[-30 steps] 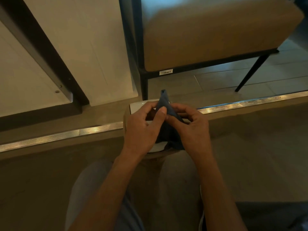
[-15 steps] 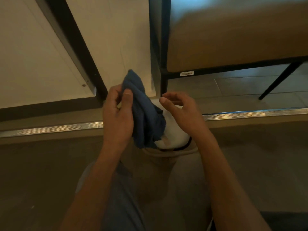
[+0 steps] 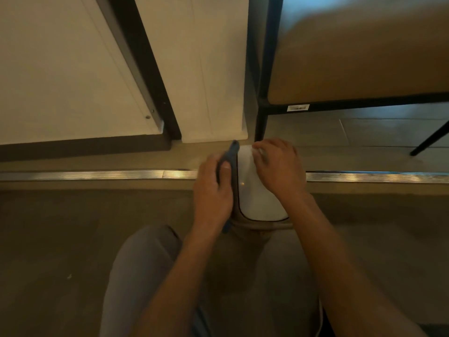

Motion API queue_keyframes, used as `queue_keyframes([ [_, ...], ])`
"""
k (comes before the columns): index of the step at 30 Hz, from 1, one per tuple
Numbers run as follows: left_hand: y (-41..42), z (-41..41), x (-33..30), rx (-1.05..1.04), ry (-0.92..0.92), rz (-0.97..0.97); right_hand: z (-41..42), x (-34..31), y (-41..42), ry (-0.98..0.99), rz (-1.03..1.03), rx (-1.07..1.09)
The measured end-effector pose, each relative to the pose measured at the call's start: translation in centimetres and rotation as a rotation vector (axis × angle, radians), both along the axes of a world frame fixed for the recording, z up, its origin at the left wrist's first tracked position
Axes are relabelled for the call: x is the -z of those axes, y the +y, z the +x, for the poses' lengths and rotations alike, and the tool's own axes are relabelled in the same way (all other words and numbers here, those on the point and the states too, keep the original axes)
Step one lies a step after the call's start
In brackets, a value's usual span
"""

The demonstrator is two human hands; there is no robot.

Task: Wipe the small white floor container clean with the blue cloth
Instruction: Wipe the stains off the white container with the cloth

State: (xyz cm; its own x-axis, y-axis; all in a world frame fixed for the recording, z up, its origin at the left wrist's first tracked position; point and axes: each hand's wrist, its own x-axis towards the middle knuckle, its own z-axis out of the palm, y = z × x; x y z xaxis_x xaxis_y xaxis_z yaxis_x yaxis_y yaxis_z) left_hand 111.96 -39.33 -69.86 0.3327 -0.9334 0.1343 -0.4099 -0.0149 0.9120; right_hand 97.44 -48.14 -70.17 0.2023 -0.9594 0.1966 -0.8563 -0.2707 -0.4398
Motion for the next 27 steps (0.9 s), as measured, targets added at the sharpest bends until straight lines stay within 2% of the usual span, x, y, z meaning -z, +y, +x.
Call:
queue_keyframes([
  [5, 1.9, -2.2, 2.3, -0.032, 0.062, 0.089, 0.1, 0.2, -0.6, 0.065, -0.002, 0.021],
  [8, 2.2, -1.8, 3.5, -0.080, 0.244, 0.108, 0.0, -0.1, -1.4, 0.127, 0.033, 0.033],
  [10, 2.3, -1.7, 4.8, -0.086, 0.335, 0.126, 0.0, -0.2, -1.7, 0.100, 0.047, 0.035],
  [15, 2.2, -1.8, 6.3, -0.120, 0.342, 0.125, 0.8, 0.9, -1.9, 0.057, 0.011, 0.082],
  [18, 0.4, -0.9, 7.0, -0.158, 0.463, 0.285, 1.0, 1.6, -1.9, 0.086, -0.029, 0.106],
  [20, -1.2, -0.2, 7.0, -0.139, 0.490, 0.428, 1.1, 1.7, -1.9, 0.097, -0.058, 0.106],
  [22, -3.0, 0.6, 6.3, -0.116, 0.532, 0.493, 1.2, 1.8, -1.9, 0.104, -0.090, 0.114],
  [27, -9.3, 2.3, 4.3, -0.043, 0.398, 0.572, 1.4, 2.2, -2.1, 0.113, -0.133, 0.124],
])
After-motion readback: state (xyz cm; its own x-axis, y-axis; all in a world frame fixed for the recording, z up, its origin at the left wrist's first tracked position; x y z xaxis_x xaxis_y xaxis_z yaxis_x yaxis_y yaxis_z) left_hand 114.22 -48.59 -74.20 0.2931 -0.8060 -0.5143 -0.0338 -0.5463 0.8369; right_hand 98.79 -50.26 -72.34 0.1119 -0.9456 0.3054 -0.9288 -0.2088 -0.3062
